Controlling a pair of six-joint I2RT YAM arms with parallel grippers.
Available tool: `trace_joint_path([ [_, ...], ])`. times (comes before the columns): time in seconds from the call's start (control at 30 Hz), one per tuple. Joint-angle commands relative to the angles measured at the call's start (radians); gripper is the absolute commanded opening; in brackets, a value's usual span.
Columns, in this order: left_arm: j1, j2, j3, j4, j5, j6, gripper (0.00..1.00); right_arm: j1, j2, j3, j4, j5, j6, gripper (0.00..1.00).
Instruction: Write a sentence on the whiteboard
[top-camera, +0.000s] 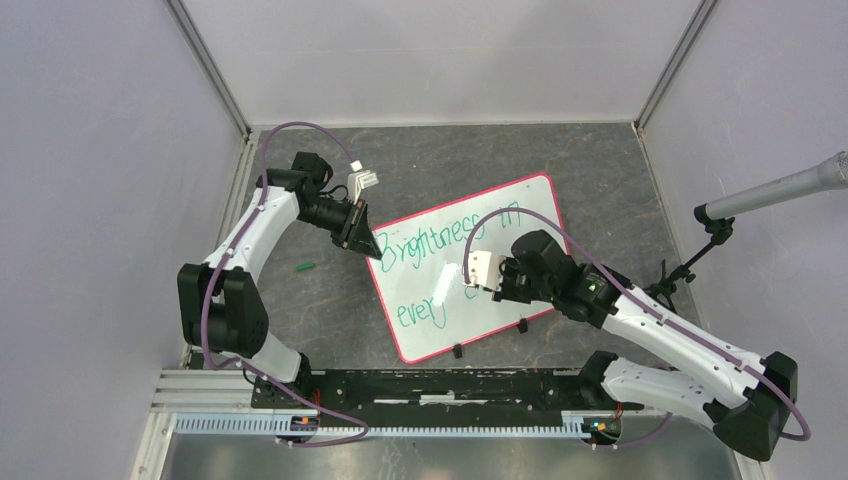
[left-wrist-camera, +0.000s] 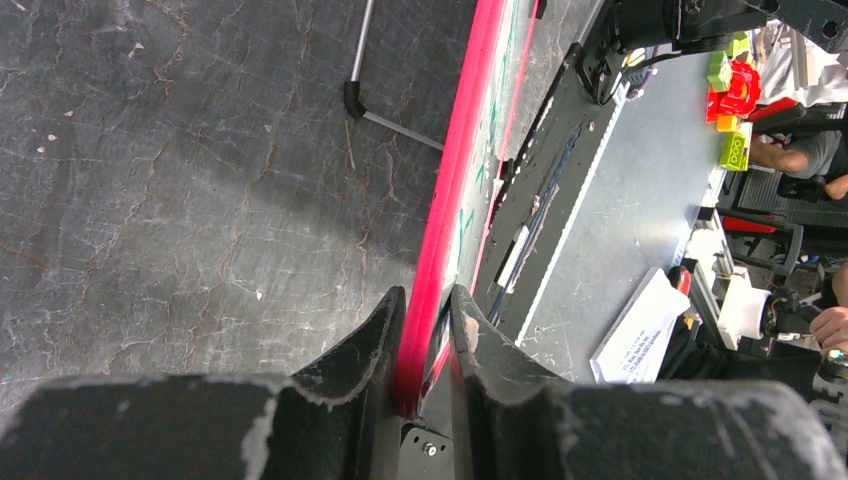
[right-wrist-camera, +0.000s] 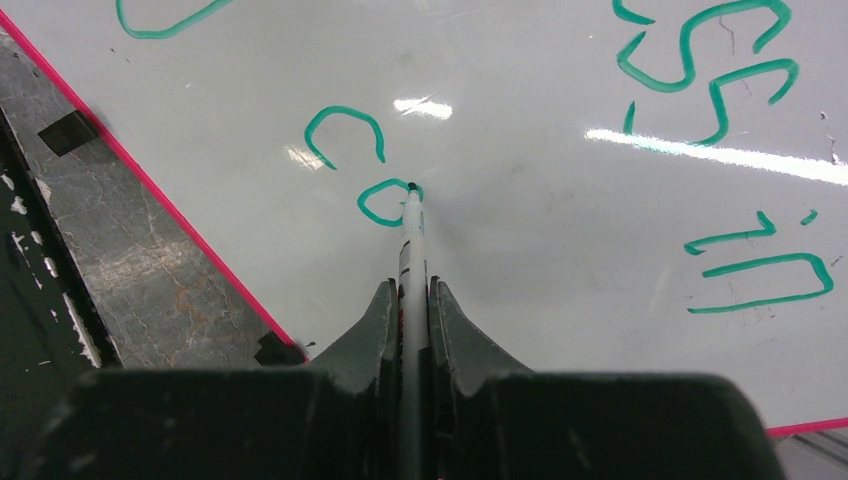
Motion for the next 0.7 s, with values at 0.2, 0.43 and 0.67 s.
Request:
trace_joint_path([
  [0.2, -0.045, 0.032, -0.007, 0.042, -0.072, 0.019, 0.03, -0.004, -0.031, 0.041, -0.015, -0.129, -0.029, 0.0],
  [0.43, -0.046, 0.026, -0.009, 0.043, -0.071, 0.018, 0.02, -0.01, -0.06, 0.037, -0.042, -0.191, -0.051, 0.0],
  [0.67, -0.046, 0.026, -0.011, 0.043, -0.069, 0.022, 0.02, -0.09, -0.097, 0.012, -0.041, -0.21, -0.046, 0.0],
])
